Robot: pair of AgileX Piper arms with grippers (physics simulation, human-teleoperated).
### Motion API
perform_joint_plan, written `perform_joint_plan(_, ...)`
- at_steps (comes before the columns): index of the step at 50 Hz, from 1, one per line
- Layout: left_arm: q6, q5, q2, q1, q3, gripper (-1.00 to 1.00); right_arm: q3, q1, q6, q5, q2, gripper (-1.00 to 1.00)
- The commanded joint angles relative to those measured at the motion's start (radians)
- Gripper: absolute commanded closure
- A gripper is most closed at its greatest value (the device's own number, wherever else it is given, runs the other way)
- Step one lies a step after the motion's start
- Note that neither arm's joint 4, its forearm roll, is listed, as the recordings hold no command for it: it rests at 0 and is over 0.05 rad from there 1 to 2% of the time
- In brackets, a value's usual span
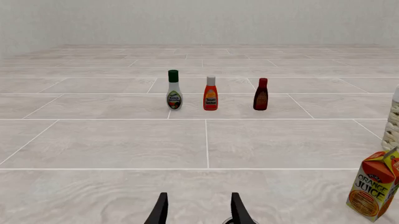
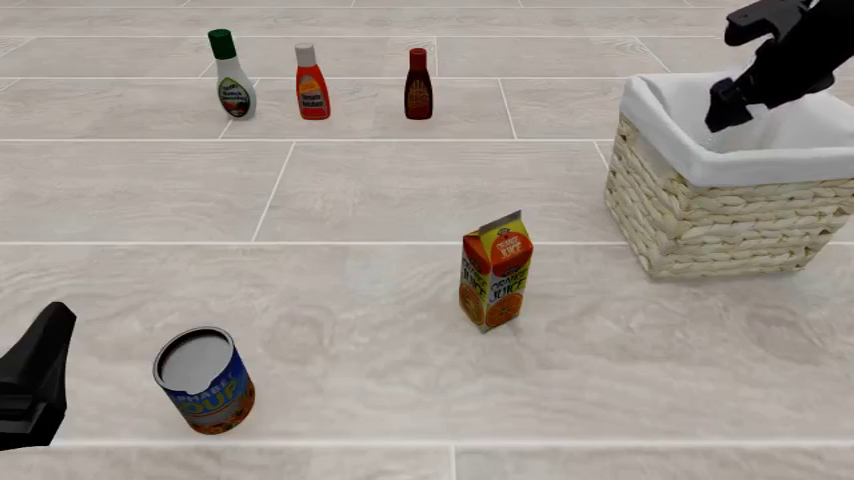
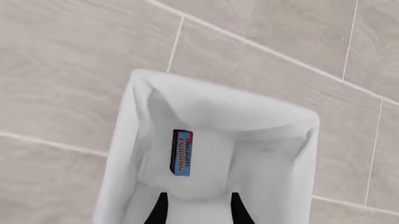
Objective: Pick the chocolate pudding and place it in the basket.
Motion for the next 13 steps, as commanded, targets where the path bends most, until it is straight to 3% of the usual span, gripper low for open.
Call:
perform_joint_plan(1,0.001,0.001,-0.002,0.0,0.0,-1.0,0.091,0.005,0.001,-0.008,-0.116,-1.0)
perform_joint_plan(13,0.001,0.001,-0.002,0.0,0.0,-1.0,0.196,0.011,0.003,-0.008,-0.254,-1.0)
